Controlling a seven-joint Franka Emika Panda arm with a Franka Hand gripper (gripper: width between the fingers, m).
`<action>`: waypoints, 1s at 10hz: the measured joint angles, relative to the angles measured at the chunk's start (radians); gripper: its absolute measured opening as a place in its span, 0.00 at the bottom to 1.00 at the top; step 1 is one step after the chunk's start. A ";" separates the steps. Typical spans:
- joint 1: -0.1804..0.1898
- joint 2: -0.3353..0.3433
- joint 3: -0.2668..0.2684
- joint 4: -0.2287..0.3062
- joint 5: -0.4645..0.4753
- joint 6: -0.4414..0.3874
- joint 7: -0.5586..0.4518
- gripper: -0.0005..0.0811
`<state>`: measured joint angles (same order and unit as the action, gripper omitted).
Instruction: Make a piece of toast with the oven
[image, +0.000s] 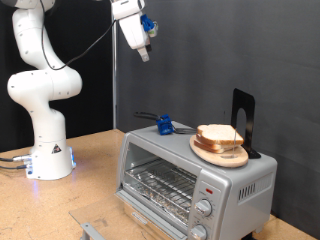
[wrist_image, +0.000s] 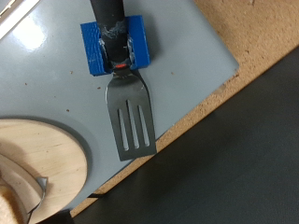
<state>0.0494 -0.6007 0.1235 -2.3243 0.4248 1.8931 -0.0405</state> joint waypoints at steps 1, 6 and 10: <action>0.000 0.009 0.001 -0.015 -0.018 0.010 -0.037 1.00; -0.001 0.077 0.014 -0.103 -0.056 0.153 -0.068 1.00; 0.010 0.133 0.052 -0.174 -0.056 0.302 -0.118 1.00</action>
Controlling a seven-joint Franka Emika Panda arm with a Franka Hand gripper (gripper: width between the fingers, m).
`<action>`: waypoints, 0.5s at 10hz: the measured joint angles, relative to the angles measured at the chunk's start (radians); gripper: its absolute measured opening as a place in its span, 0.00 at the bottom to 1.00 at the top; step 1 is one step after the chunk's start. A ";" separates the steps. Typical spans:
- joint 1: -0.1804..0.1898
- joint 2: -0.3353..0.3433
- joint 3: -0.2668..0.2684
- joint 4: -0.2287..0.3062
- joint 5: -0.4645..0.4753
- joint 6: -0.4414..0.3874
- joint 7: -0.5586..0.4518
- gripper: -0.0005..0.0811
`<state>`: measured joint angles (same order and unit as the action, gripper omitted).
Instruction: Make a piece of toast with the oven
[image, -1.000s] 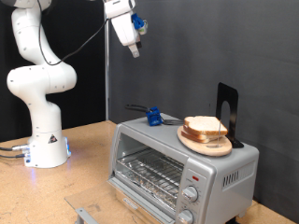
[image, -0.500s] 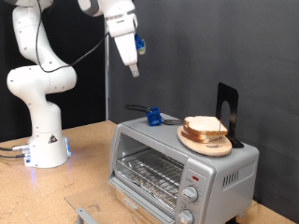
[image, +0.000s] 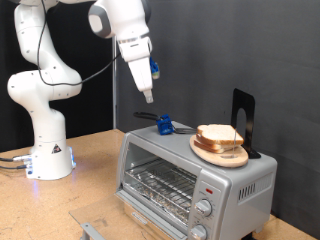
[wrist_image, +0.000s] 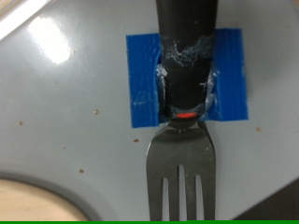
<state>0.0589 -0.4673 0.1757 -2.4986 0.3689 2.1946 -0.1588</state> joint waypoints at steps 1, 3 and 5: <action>0.005 0.017 0.013 -0.015 0.001 0.034 -0.002 1.00; 0.015 0.052 0.036 -0.037 0.009 0.091 -0.002 1.00; 0.024 0.083 0.055 -0.051 0.022 0.135 -0.002 1.00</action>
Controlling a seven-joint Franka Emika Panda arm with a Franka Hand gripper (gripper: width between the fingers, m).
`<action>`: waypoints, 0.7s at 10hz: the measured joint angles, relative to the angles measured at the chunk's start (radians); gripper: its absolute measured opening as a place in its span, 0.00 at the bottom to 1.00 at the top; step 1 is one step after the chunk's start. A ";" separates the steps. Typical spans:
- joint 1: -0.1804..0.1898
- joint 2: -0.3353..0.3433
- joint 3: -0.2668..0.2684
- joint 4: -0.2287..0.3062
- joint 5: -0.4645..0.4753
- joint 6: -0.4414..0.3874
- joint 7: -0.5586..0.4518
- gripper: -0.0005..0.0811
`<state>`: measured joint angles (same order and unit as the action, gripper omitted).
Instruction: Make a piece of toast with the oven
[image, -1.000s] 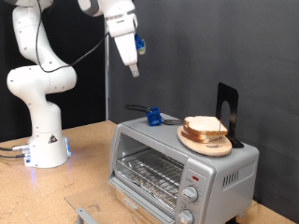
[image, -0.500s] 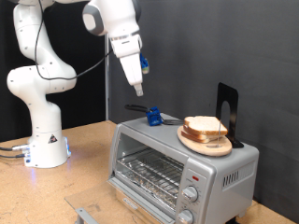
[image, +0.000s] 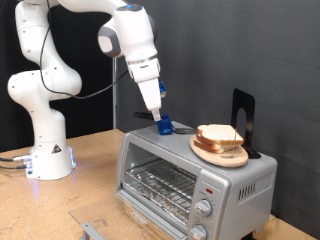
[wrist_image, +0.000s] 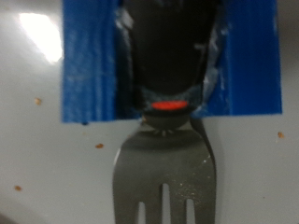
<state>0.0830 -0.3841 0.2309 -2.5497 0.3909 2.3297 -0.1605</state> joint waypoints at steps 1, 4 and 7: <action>0.002 0.012 0.009 -0.002 0.007 0.011 0.002 1.00; 0.005 0.041 0.030 -0.003 0.030 0.035 0.005 1.00; 0.006 0.051 0.050 -0.003 0.054 0.040 0.006 1.00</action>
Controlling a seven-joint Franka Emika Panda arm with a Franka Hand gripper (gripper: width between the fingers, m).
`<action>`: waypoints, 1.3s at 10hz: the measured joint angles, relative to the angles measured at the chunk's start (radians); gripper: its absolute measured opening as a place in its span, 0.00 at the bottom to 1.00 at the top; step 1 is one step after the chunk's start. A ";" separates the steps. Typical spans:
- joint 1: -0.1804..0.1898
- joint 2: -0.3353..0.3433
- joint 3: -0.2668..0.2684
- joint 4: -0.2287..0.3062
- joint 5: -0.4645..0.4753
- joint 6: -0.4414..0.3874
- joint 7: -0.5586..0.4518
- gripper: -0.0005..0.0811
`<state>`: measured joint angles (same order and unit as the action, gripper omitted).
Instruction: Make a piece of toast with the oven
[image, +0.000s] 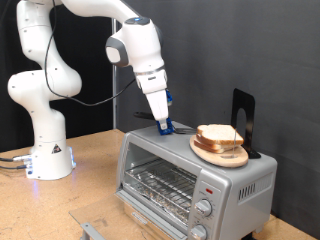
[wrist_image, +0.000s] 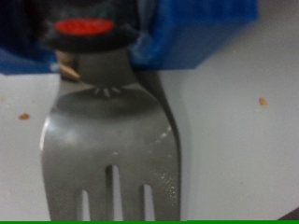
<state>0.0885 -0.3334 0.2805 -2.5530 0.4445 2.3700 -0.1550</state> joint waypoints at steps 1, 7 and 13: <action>0.000 0.001 0.005 0.000 0.005 0.000 0.001 1.00; 0.000 0.017 0.021 -0.004 0.019 0.005 0.039 1.00; -0.002 0.021 0.021 -0.004 0.028 0.016 0.066 0.58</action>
<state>0.0868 -0.3125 0.3016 -2.5570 0.4727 2.3855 -0.0894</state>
